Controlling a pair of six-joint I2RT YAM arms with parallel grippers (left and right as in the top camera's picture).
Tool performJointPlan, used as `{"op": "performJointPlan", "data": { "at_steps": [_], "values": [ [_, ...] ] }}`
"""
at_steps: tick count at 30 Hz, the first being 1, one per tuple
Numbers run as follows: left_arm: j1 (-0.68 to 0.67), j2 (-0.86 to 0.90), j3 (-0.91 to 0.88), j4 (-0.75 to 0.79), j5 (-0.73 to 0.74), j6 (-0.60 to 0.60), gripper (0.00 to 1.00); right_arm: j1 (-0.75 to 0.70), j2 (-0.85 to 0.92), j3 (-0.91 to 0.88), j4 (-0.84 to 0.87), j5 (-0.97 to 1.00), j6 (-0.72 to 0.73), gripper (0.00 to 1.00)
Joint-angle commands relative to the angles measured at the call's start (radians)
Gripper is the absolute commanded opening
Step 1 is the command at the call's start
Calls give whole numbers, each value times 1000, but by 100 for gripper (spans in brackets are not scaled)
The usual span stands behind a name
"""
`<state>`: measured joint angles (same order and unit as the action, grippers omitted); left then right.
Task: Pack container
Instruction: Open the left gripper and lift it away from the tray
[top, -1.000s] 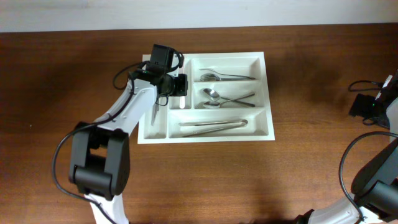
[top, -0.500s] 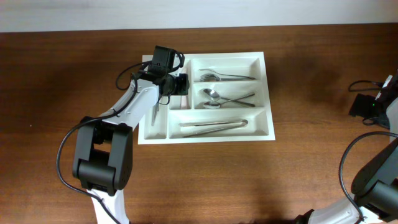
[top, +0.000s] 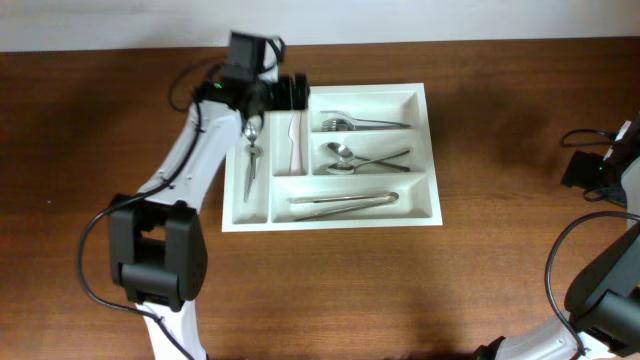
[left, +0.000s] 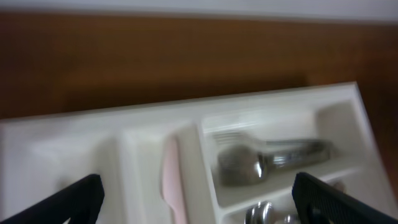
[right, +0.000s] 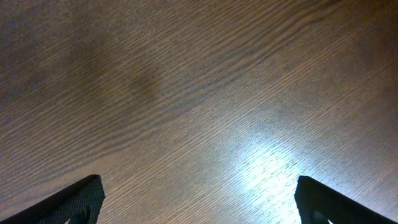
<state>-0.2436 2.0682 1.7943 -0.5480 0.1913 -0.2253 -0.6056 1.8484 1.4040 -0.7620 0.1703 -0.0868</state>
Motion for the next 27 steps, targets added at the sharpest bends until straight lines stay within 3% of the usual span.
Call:
{"op": "performJointPlan", "data": {
  "at_steps": [1, 7, 23, 27],
  "values": [
    [55, -82, 97, -90, -5, 121, 99, 3, -11, -7, 0, 1, -3, 99],
    [138, -216, 108, -308, -46, 268, 99, 3, -11, -7, 0, 1, -3, 99],
    [317, -488, 102, -638, -84, 268, 99, 3, -11, -7, 0, 1, -3, 99],
    [341, -560, 32, -687, -84, 265, 99, 3, -11, -7, 0, 1, -3, 99]
  ]
}}
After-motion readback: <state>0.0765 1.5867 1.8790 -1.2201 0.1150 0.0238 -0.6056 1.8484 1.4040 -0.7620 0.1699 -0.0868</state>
